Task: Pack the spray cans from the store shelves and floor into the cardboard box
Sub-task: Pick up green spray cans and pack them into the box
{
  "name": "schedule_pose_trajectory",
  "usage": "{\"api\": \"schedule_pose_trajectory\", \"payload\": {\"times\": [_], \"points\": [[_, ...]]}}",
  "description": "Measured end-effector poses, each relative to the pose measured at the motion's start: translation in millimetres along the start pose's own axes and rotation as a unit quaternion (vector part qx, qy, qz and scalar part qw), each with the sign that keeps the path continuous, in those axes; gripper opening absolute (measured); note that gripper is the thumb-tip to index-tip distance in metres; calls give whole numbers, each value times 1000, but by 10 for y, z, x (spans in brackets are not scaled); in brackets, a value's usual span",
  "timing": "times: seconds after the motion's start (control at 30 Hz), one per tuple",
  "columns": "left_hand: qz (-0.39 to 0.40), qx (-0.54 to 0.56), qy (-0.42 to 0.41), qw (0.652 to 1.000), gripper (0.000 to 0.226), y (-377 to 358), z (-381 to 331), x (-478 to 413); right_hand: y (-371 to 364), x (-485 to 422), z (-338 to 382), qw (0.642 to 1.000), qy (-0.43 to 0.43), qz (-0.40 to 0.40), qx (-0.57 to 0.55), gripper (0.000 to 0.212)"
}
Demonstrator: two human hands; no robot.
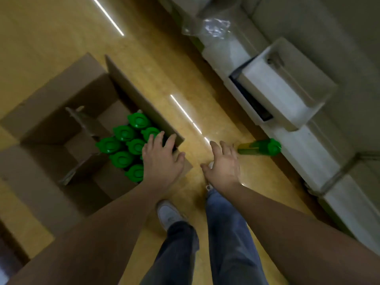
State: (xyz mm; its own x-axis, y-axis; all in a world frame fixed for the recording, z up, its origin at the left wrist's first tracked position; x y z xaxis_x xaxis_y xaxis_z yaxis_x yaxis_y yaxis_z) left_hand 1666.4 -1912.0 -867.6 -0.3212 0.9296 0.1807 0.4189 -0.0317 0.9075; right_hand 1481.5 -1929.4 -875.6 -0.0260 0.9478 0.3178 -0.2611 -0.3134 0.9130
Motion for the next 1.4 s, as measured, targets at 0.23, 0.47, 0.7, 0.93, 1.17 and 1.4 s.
{"api": "schedule_pose_trajectory", "payload": {"times": [0.23,0.47,0.7,0.93,1.17,1.4], "points": [[74,-1,-119,990,67,-688,-970,162,159,2,-1081,991,-117,-57,12,74],[120,5,-121,985,68,-1194,-1431,286,150,-231,-1844,984,-159,-74,41,74],[123,5,-65,990,68,-1589,-1564,141,93,-614,-2122,988,-134,-59,46,77],[119,24,6,993,67,-1928,-1629,19,-80,-1018,-2292,989,-140,-23,49,72],[112,35,33,993,67,-1913,-1586,-85,-182,-1149,-2391,991,-129,25,10,48],[84,20,28,996,69,-1638,-1372,-228,-65,-1081,-2166,992,-116,38,12,50]]}}
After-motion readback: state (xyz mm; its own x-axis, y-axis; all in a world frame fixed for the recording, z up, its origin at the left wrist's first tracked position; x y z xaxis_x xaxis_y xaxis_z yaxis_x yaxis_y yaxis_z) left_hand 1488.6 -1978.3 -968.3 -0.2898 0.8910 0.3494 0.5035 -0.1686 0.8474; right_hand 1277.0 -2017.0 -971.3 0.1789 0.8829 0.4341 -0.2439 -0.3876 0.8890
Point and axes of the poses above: each hand's wrist, its own x-axis away from the middle knuckle, its own y-axis out of the back of the hand, z = x × y, the point moved 3 cm from there along -x, towards the middle knuckle, and after that the axes turned 15 degrees about -z, right-handed, at the moved point
